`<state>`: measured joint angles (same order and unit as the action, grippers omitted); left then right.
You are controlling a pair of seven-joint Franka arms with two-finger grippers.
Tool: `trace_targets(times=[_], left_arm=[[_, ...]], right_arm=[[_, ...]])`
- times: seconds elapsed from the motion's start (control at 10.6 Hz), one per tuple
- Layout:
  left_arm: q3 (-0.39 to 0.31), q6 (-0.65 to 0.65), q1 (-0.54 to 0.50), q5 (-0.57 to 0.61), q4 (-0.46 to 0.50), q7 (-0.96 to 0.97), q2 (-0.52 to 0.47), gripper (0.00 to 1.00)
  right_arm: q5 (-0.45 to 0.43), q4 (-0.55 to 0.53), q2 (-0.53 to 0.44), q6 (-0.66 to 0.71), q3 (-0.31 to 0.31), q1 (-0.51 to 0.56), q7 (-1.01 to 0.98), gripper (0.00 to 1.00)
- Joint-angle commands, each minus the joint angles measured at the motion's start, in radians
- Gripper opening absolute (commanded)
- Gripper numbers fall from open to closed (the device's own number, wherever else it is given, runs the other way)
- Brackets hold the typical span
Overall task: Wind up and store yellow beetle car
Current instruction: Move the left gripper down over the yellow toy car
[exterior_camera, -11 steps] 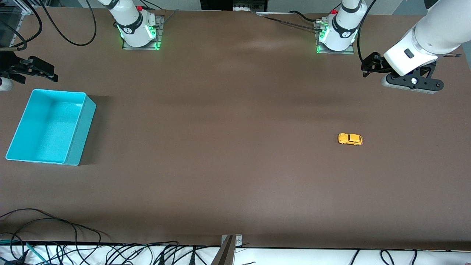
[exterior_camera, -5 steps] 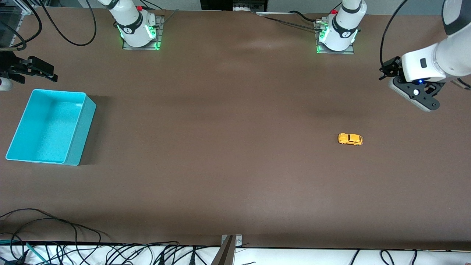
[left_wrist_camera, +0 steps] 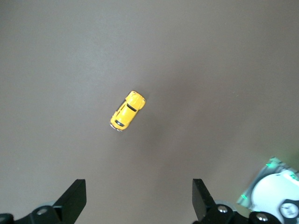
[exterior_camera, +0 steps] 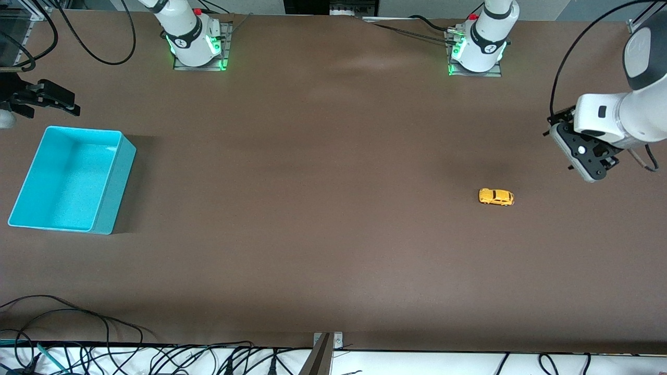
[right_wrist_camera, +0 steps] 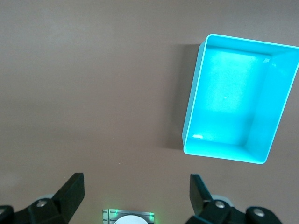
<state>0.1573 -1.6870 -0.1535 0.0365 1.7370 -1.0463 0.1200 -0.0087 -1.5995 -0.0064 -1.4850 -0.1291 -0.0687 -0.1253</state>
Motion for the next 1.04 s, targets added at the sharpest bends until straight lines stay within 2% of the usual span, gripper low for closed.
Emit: trace_targets(times=[0.0, 0.28, 0.38, 0.66, 0.94], left_arm=[[0.016, -0.152, -0.011, 0.019, 0.131, -0.147, -0.011, 1.00], [0.018, -0.403, -0.006, 0.019, 0.338, -0.282, 0.003, 1.00], [0.018, -0.457, -0.006, 0.020, 0.366, -0.291, 0.059, 1.00], [0.018, -0.675, -0.012, 0.082, 0.365, -0.406, 0.226, 1.00], [0.018, -0.789, -0.014, 0.140, 0.365, -0.445, 0.291, 1.00]], right_arm=[[0.015, 0.024, 0.009, 0.015, -0.006, 0.001, -0.020, 1.00], [0.015, 0.024, 0.009, 0.015, -0.006, 0.001, -0.020, 1.00], [0.015, 0.024, 0.009, 0.015, -0.006, 0.001, -0.020, 1.00], [0.015, 0.023, 0.009, 0.019, -0.012, 0.003, -0.022, 1.00], [0.016, 0.023, 0.016, 0.019, -0.014, 0.003, -0.040, 1.00]])
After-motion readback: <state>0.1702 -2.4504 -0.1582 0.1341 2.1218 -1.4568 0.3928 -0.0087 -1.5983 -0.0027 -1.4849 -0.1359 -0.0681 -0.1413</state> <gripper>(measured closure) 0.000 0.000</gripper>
